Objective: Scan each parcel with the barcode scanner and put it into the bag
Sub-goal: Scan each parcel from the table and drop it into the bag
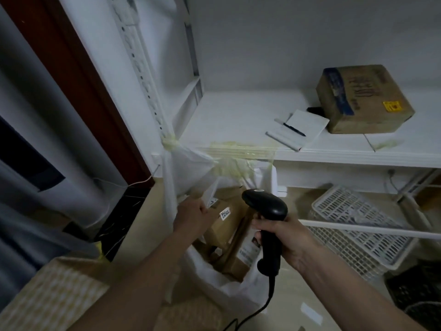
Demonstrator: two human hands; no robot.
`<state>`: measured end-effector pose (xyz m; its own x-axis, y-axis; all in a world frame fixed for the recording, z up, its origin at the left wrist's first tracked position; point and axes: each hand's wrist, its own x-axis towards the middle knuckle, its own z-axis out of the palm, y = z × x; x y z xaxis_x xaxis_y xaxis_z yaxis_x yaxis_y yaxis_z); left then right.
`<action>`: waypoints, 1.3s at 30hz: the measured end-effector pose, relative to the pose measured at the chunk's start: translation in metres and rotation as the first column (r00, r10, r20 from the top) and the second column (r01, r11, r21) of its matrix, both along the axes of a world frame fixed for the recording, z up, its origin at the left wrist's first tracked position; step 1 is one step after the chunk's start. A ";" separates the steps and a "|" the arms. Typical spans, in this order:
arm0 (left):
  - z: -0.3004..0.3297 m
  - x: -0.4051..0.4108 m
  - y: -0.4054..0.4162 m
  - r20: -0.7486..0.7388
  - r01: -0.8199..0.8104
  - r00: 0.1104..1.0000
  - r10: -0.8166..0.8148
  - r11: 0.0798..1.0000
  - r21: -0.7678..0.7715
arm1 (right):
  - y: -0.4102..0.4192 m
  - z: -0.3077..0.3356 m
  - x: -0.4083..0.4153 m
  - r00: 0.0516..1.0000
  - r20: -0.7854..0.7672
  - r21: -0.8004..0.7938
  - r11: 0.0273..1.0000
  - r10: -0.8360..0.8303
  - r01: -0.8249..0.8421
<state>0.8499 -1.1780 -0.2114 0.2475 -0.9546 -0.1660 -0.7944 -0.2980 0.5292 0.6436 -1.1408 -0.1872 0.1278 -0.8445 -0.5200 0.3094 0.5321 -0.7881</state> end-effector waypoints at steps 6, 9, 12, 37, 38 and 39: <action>-0.029 -0.033 -0.050 0.179 0.011 0.983 -0.034 0.992 0.126 | -0.046 -0.017 -0.029 0.997 0.015 0.078 0.994 0.076 -0.077; -0.046 -0.036 -0.068 0.054 0.021 0.998 -0.038 0.961 0.274 | -0.064 -0.025 -0.037 0.996 0.016 0.104 0.990 0.088 -0.090; -0.059 -0.032 -0.076 -0.012 -0.012 1.000 0.017 0.954 0.301 | -0.077 -0.033 -0.039 0.994 -0.025 0.113 0.988 0.105 -0.101; -0.009 0.177 0.214 0.114 -0.747 0.645 0.756 0.592 0.302 | 0.035 -0.018 0.223 0.545 -0.059 0.076 0.548 0.837 -0.833; -0.006 0.184 0.241 0.118 -0.770 0.615 0.780 0.561 0.304 | 0.055 -0.016 0.235 0.523 -0.061 0.080 0.526 0.850 -0.847; -0.003 0.189 0.268 0.124 -0.793 0.583 0.803 0.529 0.301 | 0.075 -0.013 0.247 0.502 -0.061 0.079 0.505 0.863 -0.859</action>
